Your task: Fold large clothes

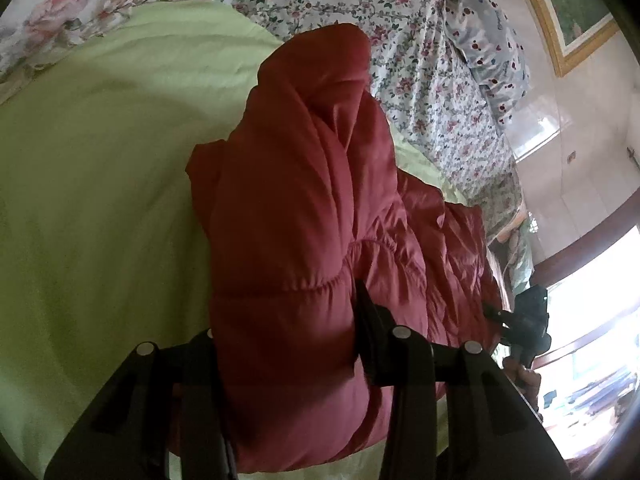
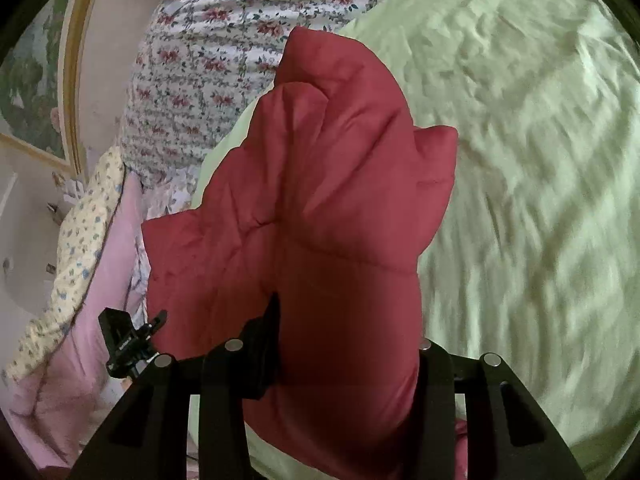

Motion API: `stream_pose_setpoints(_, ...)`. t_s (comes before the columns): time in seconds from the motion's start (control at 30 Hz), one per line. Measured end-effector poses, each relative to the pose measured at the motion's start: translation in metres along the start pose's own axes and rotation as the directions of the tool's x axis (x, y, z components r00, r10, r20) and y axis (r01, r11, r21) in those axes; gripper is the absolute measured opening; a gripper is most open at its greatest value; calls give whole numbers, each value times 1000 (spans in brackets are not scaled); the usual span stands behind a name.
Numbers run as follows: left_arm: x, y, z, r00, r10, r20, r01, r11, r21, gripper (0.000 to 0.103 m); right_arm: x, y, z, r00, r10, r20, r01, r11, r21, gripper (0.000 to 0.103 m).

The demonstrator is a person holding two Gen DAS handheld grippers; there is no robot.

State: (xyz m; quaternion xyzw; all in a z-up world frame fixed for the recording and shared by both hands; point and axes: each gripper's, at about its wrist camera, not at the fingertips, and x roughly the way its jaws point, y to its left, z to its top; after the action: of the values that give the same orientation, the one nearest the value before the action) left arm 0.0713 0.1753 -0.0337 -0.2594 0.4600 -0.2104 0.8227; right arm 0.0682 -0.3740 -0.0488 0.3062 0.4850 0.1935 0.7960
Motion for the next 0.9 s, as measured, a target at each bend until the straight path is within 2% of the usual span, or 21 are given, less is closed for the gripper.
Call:
stream_pose_setpoints(0.1,7,1,-4,998,61,-3,-61,998,20,42,3,0,-5,999,-47,3,47,998,-32,48)
stream_pose_setpoints(0.2,13,3,-3,996,94,4,-94,995,12,49,7,-6,-4,998,-60,5,60,998,-9,55)
stream_pose_setpoints(0.33,12,0,-1,981,187,40,-188,982,8,74,5,-8,-4,996,-87,18,87,996,16,66)
stream_pose_setpoints(0.37,11,-2,-1,975,215,53,-217,976,16,76,4,-7,-3,994,-110,21,109,994,15,69)
stream_pose_setpoints(0.4,9,-4,-1,968,243,68,-245,969,25,82,2,-6,-3,990,-136,28,136,991,11,78)
stream_pose_setpoints(0.43,6,-7,0,960,267,89,-271,962,35,83,-1,-5,-2,986,-164,40,164,986,7,85)
stream_pose_setpoints(0.47,2,-9,1,953,283,108,-289,956,45,83,-4,-5,-2,982,-184,50,184,983,4,88)
stream_pose_setpoints(0.6,-10,-12,8,925,334,179,-348,936,51,83,-21,1,3,960,-256,114,259,966,-8,90)
stream_pose_setpoints(0.77,-8,-21,24,925,322,201,-340,938,63,83,-19,18,11,949,-277,151,289,956,-58,97)
stream_pose_setpoints(0.83,-4,-30,31,917,330,223,-354,932,77,83,-10,26,19,947,-282,157,296,952,-79,97)
stream_pose_setpoints(0.9,6,-37,40,913,340,224,-369,924,100,83,0,33,28,934,-317,164,335,937,-102,100)
